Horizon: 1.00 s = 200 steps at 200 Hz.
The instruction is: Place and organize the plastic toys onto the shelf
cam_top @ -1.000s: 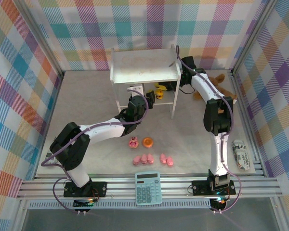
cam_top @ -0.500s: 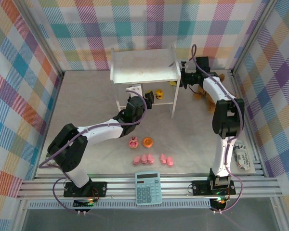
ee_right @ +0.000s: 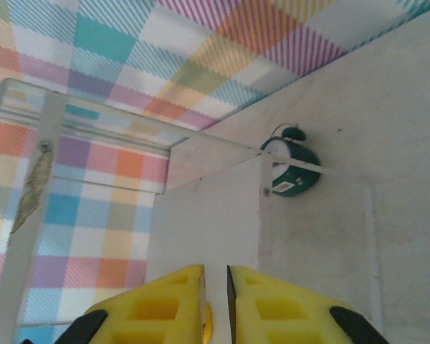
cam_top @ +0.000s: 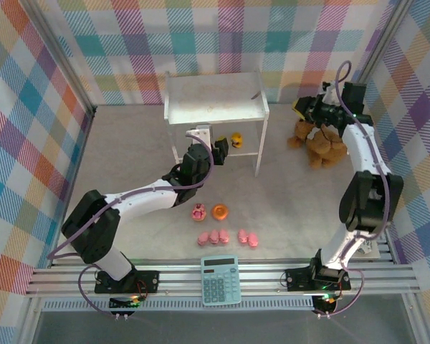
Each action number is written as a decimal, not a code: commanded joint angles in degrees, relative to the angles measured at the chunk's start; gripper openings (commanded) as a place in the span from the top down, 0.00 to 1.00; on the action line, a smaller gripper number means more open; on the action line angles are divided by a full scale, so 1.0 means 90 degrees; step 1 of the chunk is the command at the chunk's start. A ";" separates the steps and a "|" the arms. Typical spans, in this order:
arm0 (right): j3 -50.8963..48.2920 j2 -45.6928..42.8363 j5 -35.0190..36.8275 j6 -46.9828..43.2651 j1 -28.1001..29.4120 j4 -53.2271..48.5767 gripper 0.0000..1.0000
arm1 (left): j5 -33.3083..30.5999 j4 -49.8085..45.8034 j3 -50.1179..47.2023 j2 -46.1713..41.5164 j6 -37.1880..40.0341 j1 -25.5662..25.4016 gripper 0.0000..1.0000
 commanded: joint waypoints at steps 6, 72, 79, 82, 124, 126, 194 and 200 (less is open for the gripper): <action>-0.0485 -0.1057 0.1149 -0.0800 0.0254 -0.0451 0.82 | 0.0383 -0.0497 -0.0099 -0.0528 0.0483 -0.0221 0.45; -0.1548 -0.3790 0.5070 -0.2749 0.2725 -0.1787 0.81 | 0.0300 -0.1935 -0.0327 -0.2102 0.1053 -0.0760 0.46; -0.1706 -0.4014 0.5337 -0.2716 0.2863 -0.1850 0.81 | 0.0342 -0.2051 -0.0381 -0.2362 0.1052 -0.0767 0.46; -0.1765 -0.4118 0.5404 -0.2707 0.2896 -0.1864 0.81 | 0.0355 -0.2123 -0.0393 -0.2478 0.1050 -0.0769 0.46; -0.3005 -0.5434 0.5568 -0.2688 0.4095 -0.1664 0.83 | -0.0477 -0.2850 -0.0597 -0.4077 0.1067 -0.0780 0.46; -0.3059 -0.5435 0.5598 -0.2703 0.4181 -0.1644 0.83 | -0.0574 -0.2888 -0.0604 -0.4141 0.1071 -0.0780 0.46; -0.4350 -0.4170 0.6564 -0.2107 0.5648 0.1053 0.89 | -0.1476 -0.3199 -0.1022 -0.5135 0.1016 -0.0060 0.43; -0.4346 -0.4014 0.6588 -0.2078 0.5668 0.1269 0.89 | -0.1382 -0.3205 -0.1055 -0.5157 0.0944 0.0063 0.43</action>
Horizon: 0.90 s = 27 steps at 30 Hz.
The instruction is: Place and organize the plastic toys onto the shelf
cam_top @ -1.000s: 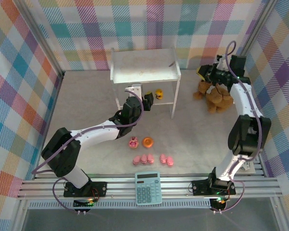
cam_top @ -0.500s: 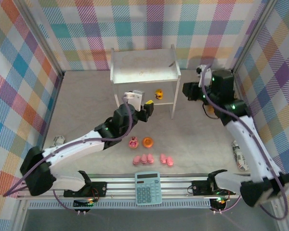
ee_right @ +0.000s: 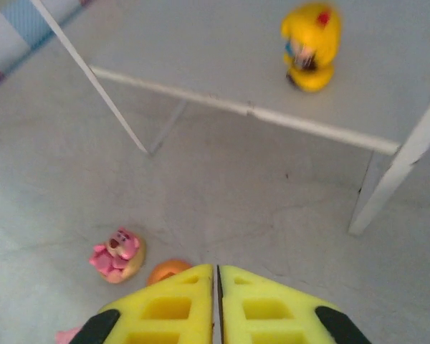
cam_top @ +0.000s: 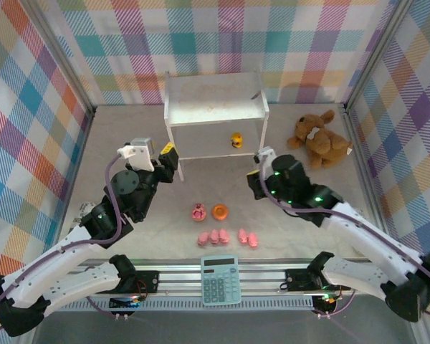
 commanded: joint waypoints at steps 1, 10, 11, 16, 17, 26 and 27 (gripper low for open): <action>-0.0068 0.0452 0.0519 0.0344 0.0110 0.1600 0.89 | -0.0090 -0.0227 -0.0207 -0.0135 -0.0122 0.0441 0.43; 0.0360 0.1497 0.1232 0.0445 0.0141 0.2442 0.90 | 0.0875 -0.0309 -0.0409 0.0019 -0.0668 0.1465 0.43; 0.0425 0.1600 0.1258 0.0447 0.0141 0.2443 0.90 | 0.0930 -0.0309 -0.0404 0.0050 -0.0668 0.1528 0.43; 0.0589 0.2064 0.1496 0.0511 0.0141 0.2755 0.90 | 0.1109 -0.0245 -0.0406 0.0208 -0.0658 0.1752 0.43; 0.0652 0.2164 0.1551 0.0534 0.0141 0.2788 0.90 | 0.1152 -0.0227 -0.0405 0.0224 -0.0658 0.1799 0.43; 0.1018 0.2671 0.1549 0.0638 0.0131 0.2793 0.90 | 0.1359 -0.0307 -0.0445 0.0143 -0.0636 0.2113 0.43; 0.1036 0.2706 0.1552 0.0632 0.0131 0.2778 0.90 | 0.1377 -0.0306 -0.0467 0.0109 -0.0636 0.2149 0.43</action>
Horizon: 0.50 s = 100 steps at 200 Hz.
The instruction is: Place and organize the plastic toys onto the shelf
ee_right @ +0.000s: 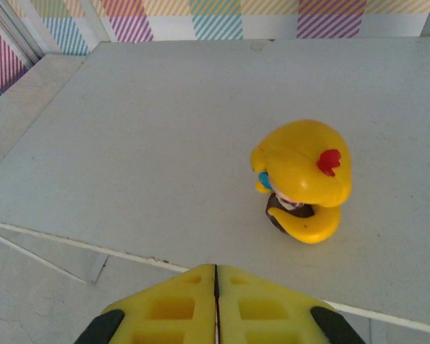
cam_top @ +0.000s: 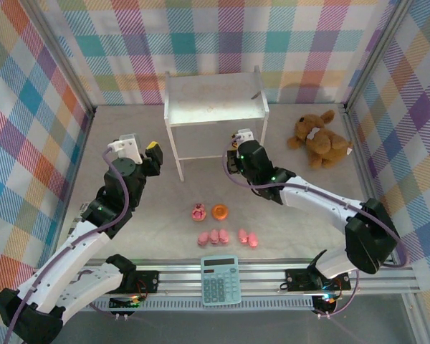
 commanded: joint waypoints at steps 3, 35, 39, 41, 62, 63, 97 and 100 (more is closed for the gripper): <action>0.0263 0.0160 0.0132 0.0155 0.0021 0.0184 0.90 | 0.0161 0.0021 -0.0108 -0.0160 -0.0085 0.0165 0.43; 0.0331 0.0303 0.0117 0.0250 0.0000 0.0139 0.90 | 0.0238 -0.0016 -0.0140 -0.0210 -0.0084 0.0275 0.43; 0.0342 0.0323 0.0117 0.0260 -0.0009 0.0126 0.90 | 0.0249 -0.0023 -0.0141 -0.0215 -0.0079 0.0290 0.43; 0.0343 0.0331 0.0115 0.0256 -0.0009 0.0121 0.90 | 0.0253 -0.0019 -0.0145 -0.0219 -0.0084 0.0296 0.43; 0.0383 0.0396 0.0109 0.0302 -0.0009 0.0034 0.90 | 0.0295 -0.0018 -0.0168 -0.0242 -0.0077 0.0352 0.43; 0.0383 0.0396 0.0109 0.0302 -0.0009 0.0034 0.90 | 0.0299 -0.0023 -0.0169 -0.0241 -0.0081 0.0357 0.43; 0.0392 0.0468 0.0183 0.0386 -0.0077 -0.0014 0.90 | 0.0357 0.0021 -0.0218 -0.0247 -0.0092 0.0439 0.43; 0.0392 0.0475 0.0183 0.0401 -0.0091 -0.0014 0.90 | 0.0361 0.0016 -0.0219 -0.0245 -0.0093 0.0440 0.43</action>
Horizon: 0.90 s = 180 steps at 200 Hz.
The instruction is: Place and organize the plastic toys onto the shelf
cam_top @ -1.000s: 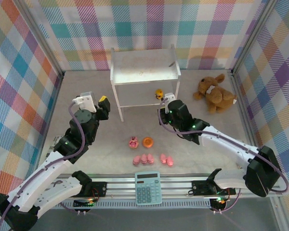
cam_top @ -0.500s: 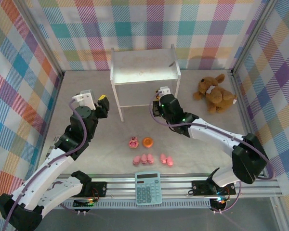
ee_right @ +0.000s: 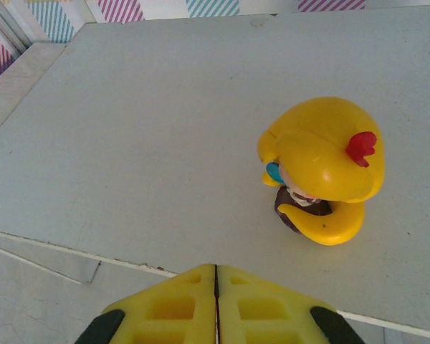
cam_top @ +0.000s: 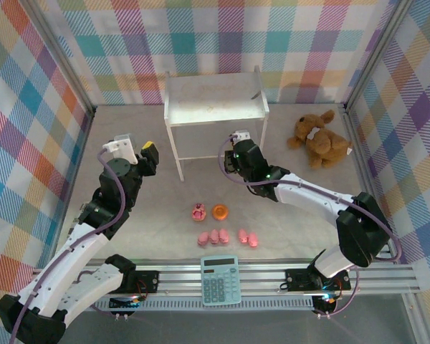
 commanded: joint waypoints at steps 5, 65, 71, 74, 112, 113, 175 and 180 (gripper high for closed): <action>0.0241 0.0091 0.0171 0.0214 -0.0097 0.0000 0.90 | 0.0131 0.0032 -0.0129 -0.0082 -0.0093 0.0131 0.43; 0.0385 0.0308 0.0275 0.0417 -0.0286 -0.0170 0.90 | 0.0264 0.0050 -0.0121 -0.0030 -0.0098 0.0247 0.43; 0.0385 0.0317 0.0268 0.0415 -0.0305 -0.0173 0.90 | 0.0262 0.0043 -0.0121 -0.0033 -0.0095 0.0259 0.43; 0.0390 0.0325 0.0266 0.0414 -0.0309 -0.0167 0.90 | 0.0267 0.0045 -0.0123 -0.0031 -0.0090 0.0266 0.43; 0.0386 0.0333 0.0283 0.0437 -0.0426 -0.0257 0.90 | 0.0331 0.0048 -0.0103 -0.0008 -0.0083 0.0332 0.43; 0.0385 0.0332 0.0289 0.0434 -0.0436 -0.0260 0.90 | 0.0326 0.0043 -0.0104 -0.0009 -0.0084 0.0329 0.43; 0.0356 0.0262 0.0360 0.0430 -0.0524 -0.0390 0.90 | 0.0406 0.0164 -0.0120 0.0095 -0.0109 0.0384 0.43; 0.0356 0.0263 0.0362 0.0436 -0.0534 -0.0404 0.90 | 0.0412 0.0174 -0.0128 0.0104 -0.0113 0.0384 0.43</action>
